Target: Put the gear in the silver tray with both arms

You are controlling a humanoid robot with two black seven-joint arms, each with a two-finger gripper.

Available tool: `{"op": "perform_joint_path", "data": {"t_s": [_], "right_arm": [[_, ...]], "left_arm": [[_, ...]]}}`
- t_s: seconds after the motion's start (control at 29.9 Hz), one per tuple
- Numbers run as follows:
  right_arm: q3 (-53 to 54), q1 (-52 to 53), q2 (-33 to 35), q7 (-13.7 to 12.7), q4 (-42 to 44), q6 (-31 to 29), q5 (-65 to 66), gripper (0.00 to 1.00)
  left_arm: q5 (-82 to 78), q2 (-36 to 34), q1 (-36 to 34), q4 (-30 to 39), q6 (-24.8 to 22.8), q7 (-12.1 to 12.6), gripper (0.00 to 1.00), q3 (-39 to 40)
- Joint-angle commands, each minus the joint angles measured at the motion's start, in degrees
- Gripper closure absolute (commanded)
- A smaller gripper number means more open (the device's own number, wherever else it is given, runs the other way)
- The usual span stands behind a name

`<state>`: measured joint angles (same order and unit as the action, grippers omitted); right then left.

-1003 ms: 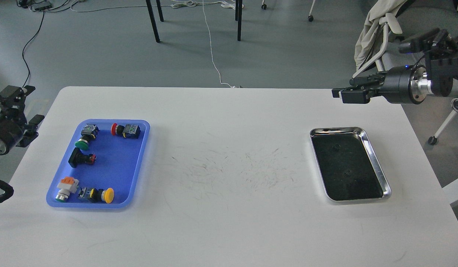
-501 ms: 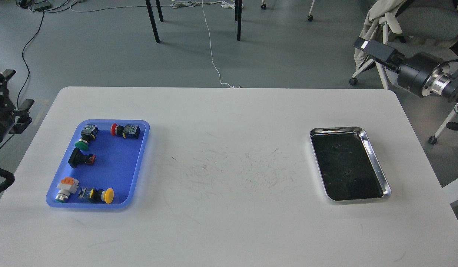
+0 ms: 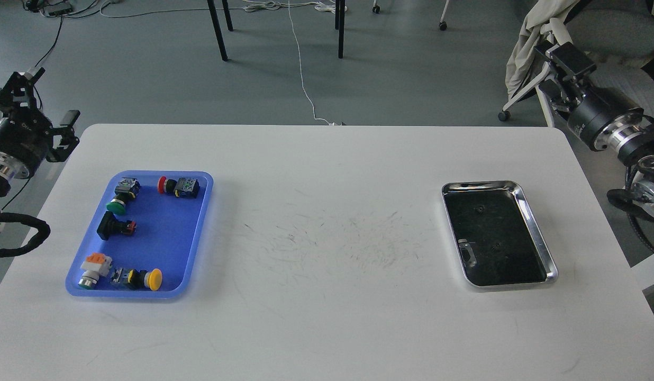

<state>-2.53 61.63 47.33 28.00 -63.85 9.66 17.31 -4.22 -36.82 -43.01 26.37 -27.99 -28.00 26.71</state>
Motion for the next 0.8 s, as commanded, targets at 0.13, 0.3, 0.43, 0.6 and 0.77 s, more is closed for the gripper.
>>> {"op": "perform_joint_path", "data": {"t_s": [0.13, 0.3, 0.43, 0.6, 0.77], "right_arm": [[6.4, -4.1, -0.7, 0.0, 0.2, 0.0, -0.6, 0.05], [8.7, -5.5, -2.0, 0.0, 0.7, 0.1, -4.4, 0.04], [9.9, -7.1, -3.1, 0.0, 0.9, 0.2, -6.7, 0.04], [10.8, -10.0, -6.0, 0.0, 1.7, 0.9, -6.8, 0.03], [10.4, -11.5, -6.6, 0.0, 1.1, 0.2, -6.5, 0.03]], "left_arm": [[0.1, -1.1, -0.8, 9.7, 0.0, 0.0, 0.02, -1.0], [0.1, -1.2, -0.9, 13.0, 0.0, 0.0, 0.02, -1.7], [0.2, -1.2, -1.1, 14.1, 0.0, 0.4, 0.02, -2.3], [0.3, -0.9, -0.8, 14.6, 0.0, 1.6, 0.02, -2.4], [0.2, -1.1, -0.8, 13.4, 0.1, 2.7, 0.02, -2.4]]}}
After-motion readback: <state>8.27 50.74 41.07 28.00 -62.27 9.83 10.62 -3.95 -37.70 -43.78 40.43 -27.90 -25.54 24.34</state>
